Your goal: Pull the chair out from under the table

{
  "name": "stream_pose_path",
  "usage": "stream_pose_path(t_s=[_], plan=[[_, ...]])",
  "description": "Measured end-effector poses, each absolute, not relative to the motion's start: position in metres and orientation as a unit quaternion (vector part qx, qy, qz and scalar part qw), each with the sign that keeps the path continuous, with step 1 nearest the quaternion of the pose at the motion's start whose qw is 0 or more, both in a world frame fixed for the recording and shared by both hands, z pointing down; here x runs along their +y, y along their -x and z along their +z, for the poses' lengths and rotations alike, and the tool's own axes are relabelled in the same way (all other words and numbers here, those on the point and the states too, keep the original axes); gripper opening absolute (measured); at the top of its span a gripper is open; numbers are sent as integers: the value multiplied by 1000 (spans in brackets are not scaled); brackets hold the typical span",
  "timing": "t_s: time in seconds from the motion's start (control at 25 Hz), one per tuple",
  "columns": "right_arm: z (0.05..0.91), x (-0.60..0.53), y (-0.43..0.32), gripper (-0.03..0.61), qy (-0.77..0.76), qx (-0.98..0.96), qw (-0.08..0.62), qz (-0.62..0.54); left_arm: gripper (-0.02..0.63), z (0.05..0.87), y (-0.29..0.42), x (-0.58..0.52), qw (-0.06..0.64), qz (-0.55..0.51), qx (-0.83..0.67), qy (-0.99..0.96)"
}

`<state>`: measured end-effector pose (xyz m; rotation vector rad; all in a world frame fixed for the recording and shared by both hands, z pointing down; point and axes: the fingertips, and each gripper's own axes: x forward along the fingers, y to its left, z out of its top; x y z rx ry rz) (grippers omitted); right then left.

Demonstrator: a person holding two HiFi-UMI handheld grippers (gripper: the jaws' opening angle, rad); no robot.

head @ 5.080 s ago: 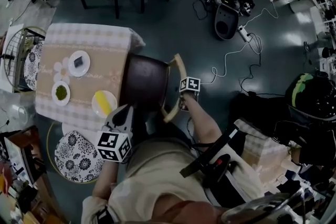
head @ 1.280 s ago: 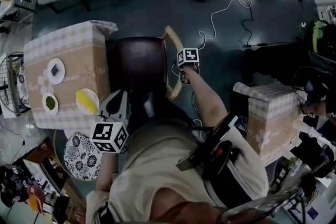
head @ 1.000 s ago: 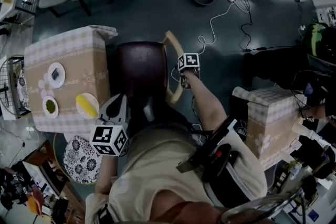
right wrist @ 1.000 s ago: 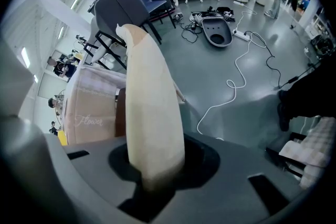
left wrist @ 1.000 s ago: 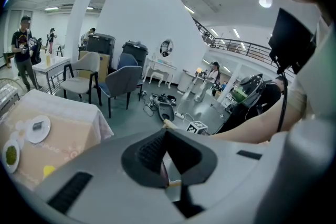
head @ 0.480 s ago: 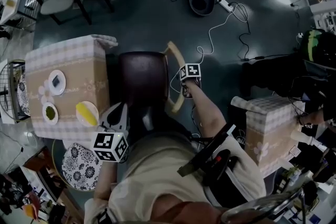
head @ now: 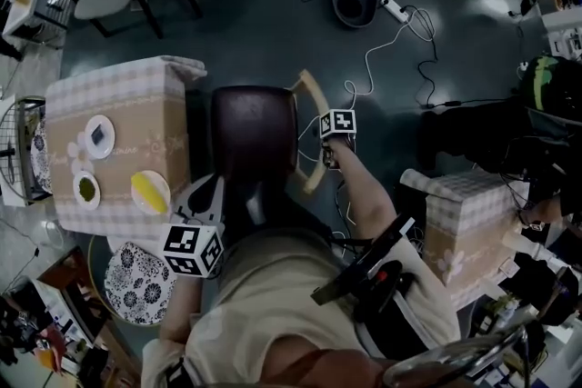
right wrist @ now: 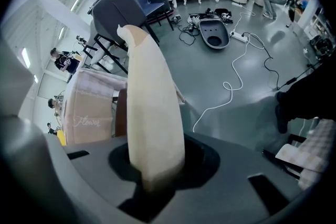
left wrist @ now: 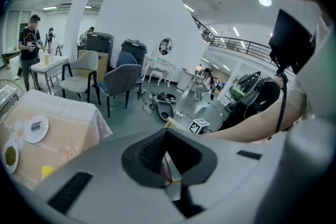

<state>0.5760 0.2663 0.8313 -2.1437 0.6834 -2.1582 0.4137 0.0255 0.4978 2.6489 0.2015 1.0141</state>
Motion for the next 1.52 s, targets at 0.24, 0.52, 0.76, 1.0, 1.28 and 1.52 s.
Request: stream_pose_path(t_s=[0.24,0.52,0.76,1.0,1.28,1.52], plan=[[832,273,-583,106,689,221,14,-690,6,498,-418,31,146,353,71,-921],[833,272,-585,106,686,225,12,-691,6,500,-415,28,148,353,64,-921],[832,276,-591,106,685,228,8,-692,6,500,-412,31,153,354,54,-921],[829,283,-591,106,684,228,12,-693,6,497,-416,37,155,350,57,-922],[831,280,-588,106,678,234,13,-697,6,498,-415,34,155,350,51,-923],[826,290,-590,107,679,233,16,-696,6,497,-415,37,153,355,50,-921]])
